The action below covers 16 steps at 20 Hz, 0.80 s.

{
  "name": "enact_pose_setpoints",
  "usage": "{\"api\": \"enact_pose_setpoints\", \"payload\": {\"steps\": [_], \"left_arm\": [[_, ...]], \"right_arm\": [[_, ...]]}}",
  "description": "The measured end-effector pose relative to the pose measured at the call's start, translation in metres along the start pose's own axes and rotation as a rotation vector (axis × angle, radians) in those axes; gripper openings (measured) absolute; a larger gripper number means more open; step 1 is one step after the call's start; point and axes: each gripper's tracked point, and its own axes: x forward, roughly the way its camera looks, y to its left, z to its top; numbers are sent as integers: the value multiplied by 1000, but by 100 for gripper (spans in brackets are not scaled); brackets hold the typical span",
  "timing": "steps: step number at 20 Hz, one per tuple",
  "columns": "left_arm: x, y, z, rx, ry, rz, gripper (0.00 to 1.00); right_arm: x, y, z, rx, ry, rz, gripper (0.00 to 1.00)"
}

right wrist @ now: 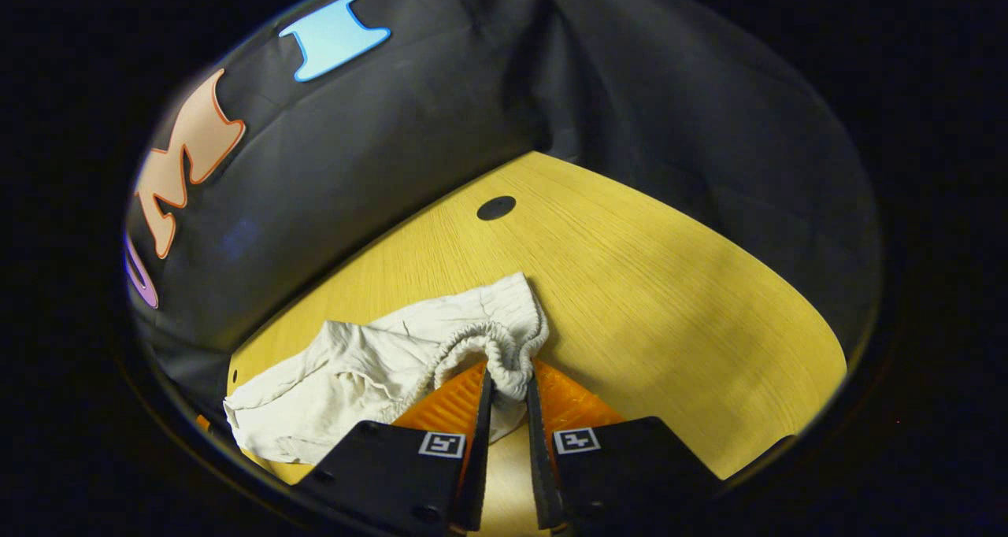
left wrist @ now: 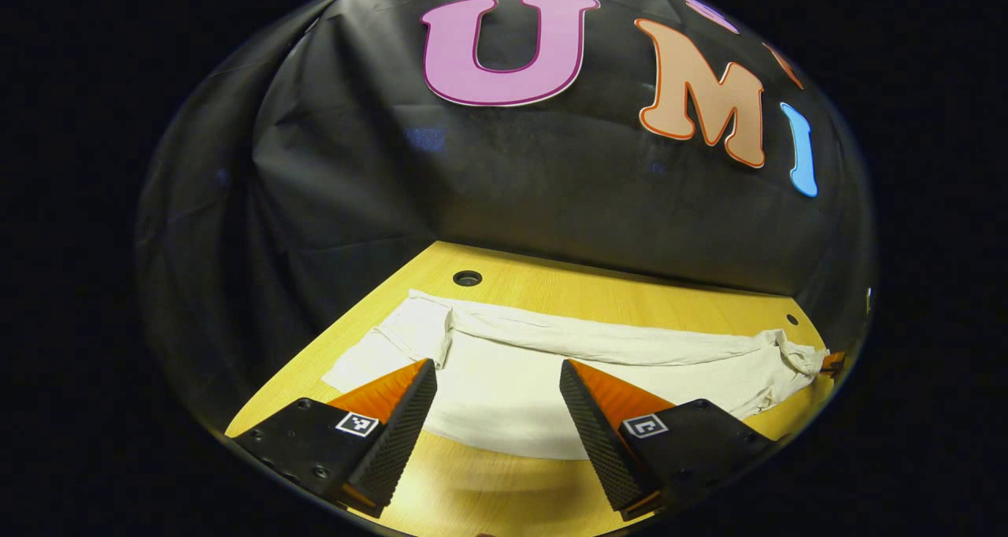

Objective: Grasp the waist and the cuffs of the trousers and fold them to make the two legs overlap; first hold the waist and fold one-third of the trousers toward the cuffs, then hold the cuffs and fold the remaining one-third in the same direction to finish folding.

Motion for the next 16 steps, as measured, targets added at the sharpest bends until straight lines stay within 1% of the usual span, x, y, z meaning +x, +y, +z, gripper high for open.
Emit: {"api": "enact_pose_setpoints", "payload": {"steps": [1,5,9,13,16], "left_arm": [[1,-1,-1,0,0,-4,96],[3,-4,-1,-8,-3,-22,96],[2,-6,-1,-12,-3,-45,96],[-3,-8,2,-18,-9,-78,96],[-7,-8,3,-17,-8,-118,96]], "right_arm": [[-4,5,5,-3,-15,7,19],[-34,20,26,-27,-75,36,19],[-85,32,55,-66,-134,76,18],[-129,52,61,-102,-208,114,18],[-162,55,69,-126,-243,140,19]]}}
